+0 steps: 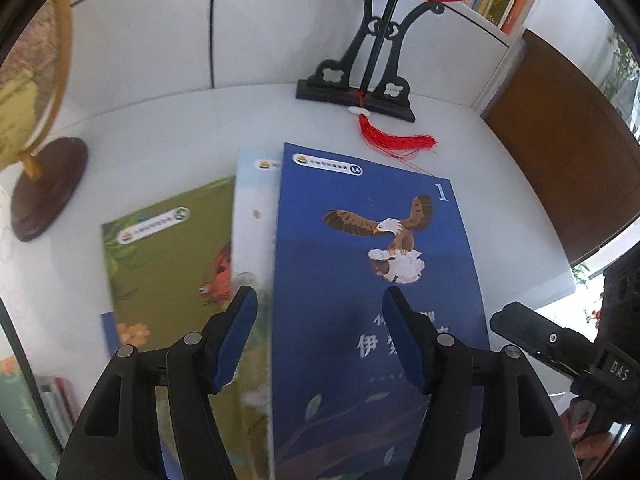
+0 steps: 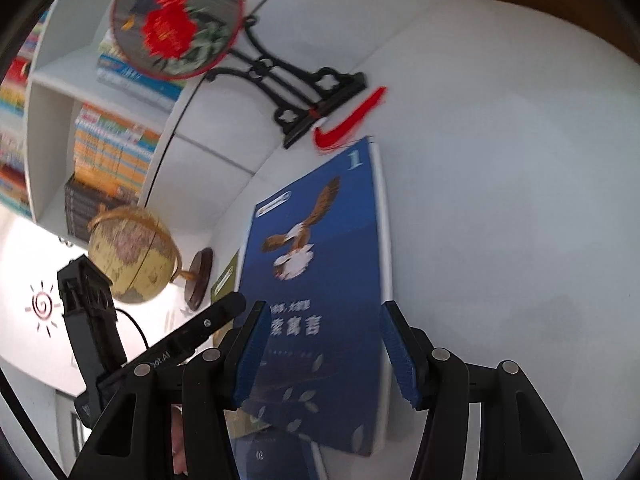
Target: Organize books
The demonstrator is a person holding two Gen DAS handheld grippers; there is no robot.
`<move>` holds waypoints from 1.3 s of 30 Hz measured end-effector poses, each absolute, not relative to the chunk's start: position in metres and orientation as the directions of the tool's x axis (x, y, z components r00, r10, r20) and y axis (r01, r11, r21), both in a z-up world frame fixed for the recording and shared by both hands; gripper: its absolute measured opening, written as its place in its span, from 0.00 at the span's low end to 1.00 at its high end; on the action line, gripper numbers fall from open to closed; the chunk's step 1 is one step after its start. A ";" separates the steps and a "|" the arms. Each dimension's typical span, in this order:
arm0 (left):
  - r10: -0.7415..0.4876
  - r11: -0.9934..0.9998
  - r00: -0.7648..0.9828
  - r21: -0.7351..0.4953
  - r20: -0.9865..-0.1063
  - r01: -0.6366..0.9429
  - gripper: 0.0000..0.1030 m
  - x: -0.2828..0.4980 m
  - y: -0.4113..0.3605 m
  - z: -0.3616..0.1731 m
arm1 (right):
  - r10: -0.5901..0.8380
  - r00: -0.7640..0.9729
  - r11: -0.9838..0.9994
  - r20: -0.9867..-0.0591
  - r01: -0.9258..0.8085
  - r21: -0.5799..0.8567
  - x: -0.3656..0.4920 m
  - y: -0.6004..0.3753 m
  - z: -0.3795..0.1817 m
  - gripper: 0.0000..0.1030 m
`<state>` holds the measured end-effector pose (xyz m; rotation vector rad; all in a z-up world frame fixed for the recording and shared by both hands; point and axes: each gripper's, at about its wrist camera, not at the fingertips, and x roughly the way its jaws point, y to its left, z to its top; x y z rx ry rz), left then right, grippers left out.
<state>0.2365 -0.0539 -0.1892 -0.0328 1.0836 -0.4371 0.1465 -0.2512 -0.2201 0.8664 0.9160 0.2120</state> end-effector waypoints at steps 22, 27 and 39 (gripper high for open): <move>-0.417 0.887 0.405 -0.268 -0.813 0.376 0.90 0.230 -0.059 -0.196 | 0.590 0.580 0.620 -0.562 0.121 0.775 0.180 -0.240 -0.229 0.89; -0.326 0.935 0.424 -0.221 -0.845 0.277 0.69 0.225 -0.034 -0.197 | 0.661 0.530 0.590 -0.530 0.069 0.805 0.177 -0.232 -0.228 0.89; -0.258 0.964 0.457 -0.191 -0.851 0.187 0.49 0.216 0.003 -0.197 | 0.696 0.498 0.601 -0.517 -0.011 0.799 0.169 -0.214 -0.224 0.44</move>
